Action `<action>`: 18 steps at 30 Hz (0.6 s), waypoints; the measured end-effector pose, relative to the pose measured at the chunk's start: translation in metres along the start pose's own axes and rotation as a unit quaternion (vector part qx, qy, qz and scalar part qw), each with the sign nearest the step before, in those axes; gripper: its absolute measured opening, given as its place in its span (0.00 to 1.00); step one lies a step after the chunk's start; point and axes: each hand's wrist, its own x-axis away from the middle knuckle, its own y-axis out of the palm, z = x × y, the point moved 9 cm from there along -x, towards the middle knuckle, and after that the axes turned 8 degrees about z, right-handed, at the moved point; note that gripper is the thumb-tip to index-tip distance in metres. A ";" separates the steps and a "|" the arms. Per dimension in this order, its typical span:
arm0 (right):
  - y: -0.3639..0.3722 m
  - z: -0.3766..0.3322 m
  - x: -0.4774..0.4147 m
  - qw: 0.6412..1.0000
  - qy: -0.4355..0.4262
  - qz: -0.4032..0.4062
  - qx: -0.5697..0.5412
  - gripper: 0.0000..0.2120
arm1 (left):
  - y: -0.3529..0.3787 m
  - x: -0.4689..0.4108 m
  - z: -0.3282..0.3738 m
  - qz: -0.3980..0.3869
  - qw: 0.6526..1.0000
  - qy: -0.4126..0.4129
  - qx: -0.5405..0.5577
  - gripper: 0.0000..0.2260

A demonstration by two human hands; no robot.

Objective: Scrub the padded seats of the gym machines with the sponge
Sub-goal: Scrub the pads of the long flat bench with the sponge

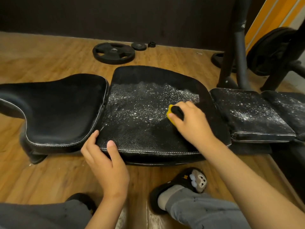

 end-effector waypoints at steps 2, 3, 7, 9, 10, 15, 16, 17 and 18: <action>0.007 -0.039 0.009 0.998 -0.049 -0.015 -0.026 0.13 | 0.000 0.000 -0.001 0.003 1.000 -0.006 0.001 0.23; 0.011 -0.058 0.013 0.996 -0.072 -0.027 -0.036 0.13 | 0.000 0.000 -0.002 0.003 1.000 -0.008 0.001 0.23; 0.032 -0.120 0.022 0.981 -0.160 -0.077 -0.074 0.13 | 0.000 -0.001 -0.001 0.001 1.000 -0.001 0.000 0.23; 0.043 -0.141 0.022 0.973 -0.185 -0.104 -0.091 0.12 | 0.000 -0.001 -0.001 0.003 1.000 -0.006 -0.005 0.23; 0.048 -0.150 0.021 0.968 -0.197 -0.117 -0.097 0.12 | -0.001 -0.001 -0.002 0.007 1.000 -0.009 -0.007 0.24; 0.070 -0.181 0.018 0.939 -0.256 -0.190 -0.126 0.13 | -0.001 0.000 -0.003 0.022 0.999 -0.030 0.018 0.26; 0.074 -0.186 0.016 0.933 -0.261 -0.203 -0.138 0.12 | -0.001 0.000 -0.004 0.021 0.999 -0.036 0.022 0.26; 0.079 -0.189 0.011 0.930 -0.264 -0.211 -0.144 0.12 | -0.001 0.001 -0.005 0.020 0.999 -0.041 0.024 0.26; 0.084 -0.190 0.005 0.929 -0.266 -0.214 -0.142 0.12 | 0.000 0.001 -0.005 0.019 0.998 -0.045 0.025 0.26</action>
